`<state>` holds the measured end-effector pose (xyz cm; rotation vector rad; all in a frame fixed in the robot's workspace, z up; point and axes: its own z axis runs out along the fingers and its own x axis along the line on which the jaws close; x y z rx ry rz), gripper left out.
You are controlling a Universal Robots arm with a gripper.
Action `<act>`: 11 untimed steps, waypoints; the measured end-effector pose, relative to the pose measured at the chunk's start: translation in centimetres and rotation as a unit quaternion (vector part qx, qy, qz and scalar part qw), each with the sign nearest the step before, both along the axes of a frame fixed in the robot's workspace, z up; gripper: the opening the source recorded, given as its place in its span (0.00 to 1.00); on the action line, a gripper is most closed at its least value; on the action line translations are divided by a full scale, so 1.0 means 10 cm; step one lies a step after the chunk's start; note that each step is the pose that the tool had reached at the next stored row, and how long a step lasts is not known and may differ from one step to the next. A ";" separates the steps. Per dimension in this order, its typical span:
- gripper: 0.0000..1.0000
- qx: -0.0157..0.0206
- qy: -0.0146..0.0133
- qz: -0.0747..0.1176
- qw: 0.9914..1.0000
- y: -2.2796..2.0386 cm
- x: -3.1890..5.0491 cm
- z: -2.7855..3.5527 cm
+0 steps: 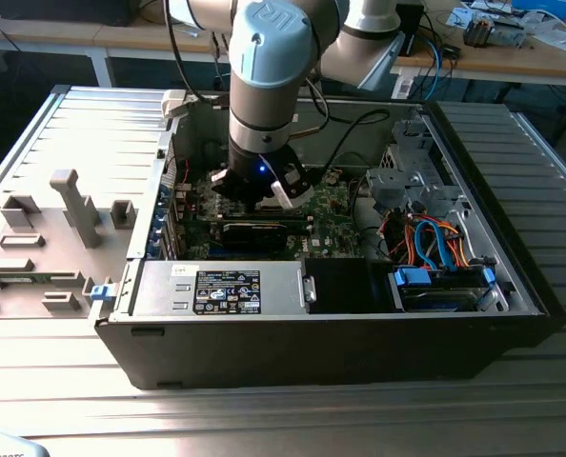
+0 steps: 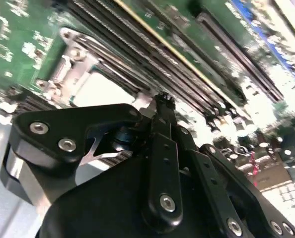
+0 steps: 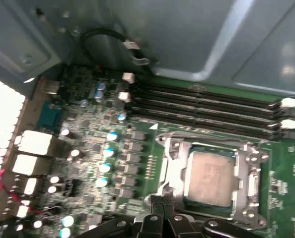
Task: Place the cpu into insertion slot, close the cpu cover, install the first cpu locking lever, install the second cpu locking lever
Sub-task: 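Install the second cpu locking lever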
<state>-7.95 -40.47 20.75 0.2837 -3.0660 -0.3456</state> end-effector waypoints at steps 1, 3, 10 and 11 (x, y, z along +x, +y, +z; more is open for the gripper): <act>0.11 -0.001 0.001 0.000 1.000 0.034 0.066 0.000; 0.11 -0.005 0.001 0.000 1.000 0.078 0.124 0.000; 0.11 -0.034 0.002 0.000 0.999 0.315 0.302 0.000; 0.11 -0.040 0.002 0.000 0.999 0.349 0.323 0.000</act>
